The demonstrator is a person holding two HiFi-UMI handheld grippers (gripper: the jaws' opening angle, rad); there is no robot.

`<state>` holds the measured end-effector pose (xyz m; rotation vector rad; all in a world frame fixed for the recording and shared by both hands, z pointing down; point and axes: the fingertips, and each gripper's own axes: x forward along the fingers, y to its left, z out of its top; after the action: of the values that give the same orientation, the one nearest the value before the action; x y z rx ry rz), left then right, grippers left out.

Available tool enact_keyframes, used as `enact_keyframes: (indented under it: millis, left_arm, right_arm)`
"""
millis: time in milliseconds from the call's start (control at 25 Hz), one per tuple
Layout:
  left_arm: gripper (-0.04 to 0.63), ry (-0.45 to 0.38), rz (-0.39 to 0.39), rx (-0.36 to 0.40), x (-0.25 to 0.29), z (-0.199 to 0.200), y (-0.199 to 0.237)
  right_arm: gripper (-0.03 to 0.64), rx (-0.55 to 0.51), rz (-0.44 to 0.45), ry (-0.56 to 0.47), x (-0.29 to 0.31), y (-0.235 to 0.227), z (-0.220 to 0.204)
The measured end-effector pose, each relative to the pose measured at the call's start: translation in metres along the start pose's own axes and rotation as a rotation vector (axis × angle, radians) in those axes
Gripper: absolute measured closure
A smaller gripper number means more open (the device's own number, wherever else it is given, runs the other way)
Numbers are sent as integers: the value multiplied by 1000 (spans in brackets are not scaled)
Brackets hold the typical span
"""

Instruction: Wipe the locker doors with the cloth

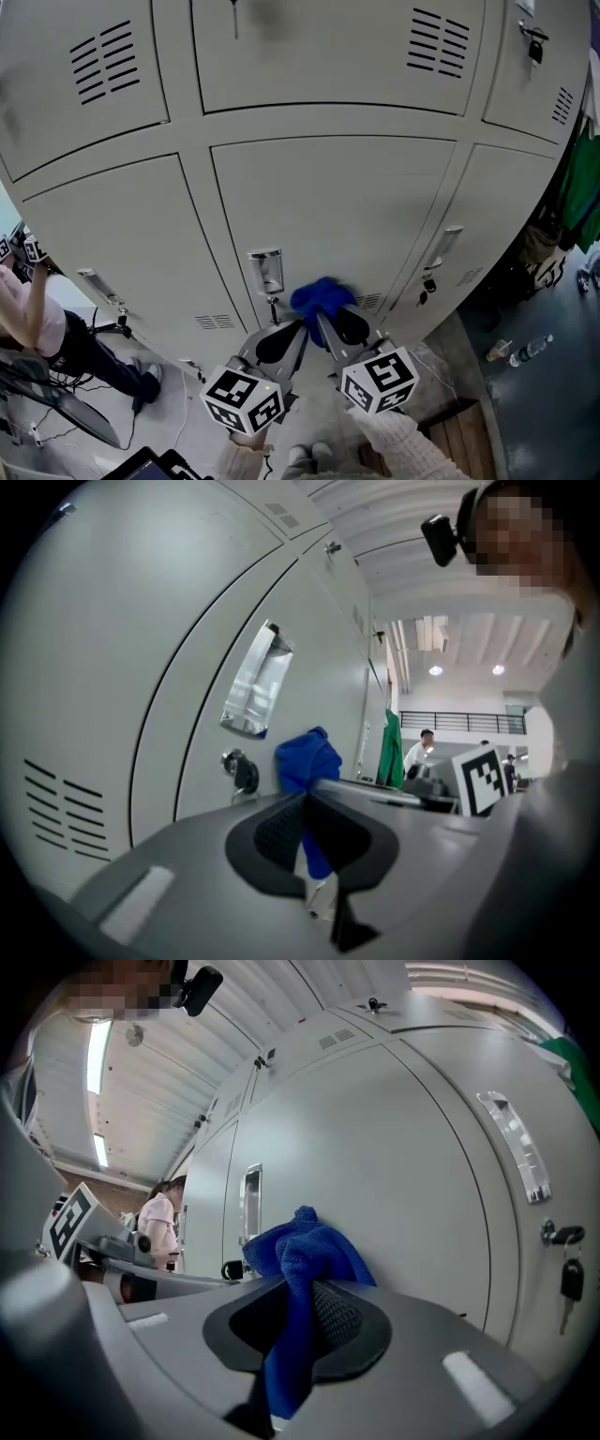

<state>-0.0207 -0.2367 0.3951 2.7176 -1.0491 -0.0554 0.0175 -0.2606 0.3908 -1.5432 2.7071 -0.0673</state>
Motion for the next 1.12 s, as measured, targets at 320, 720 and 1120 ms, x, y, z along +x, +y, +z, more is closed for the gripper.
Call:
enact_keyframes:
  millis: [320, 720, 1120]
  left_arm:
    - [588, 55, 7, -50, 6, -31, 5]
    - [589, 28, 10, -63, 8, -28, 3]
    - [589, -155, -91, 119, 31, 77, -33]
  right_arm:
    - [558, 19, -10, 83, 1, -5, -39]
    - [558, 9, -7, 124, -3, -5, -45]
    - [558, -48, -52, -139, -38, -32, 81]
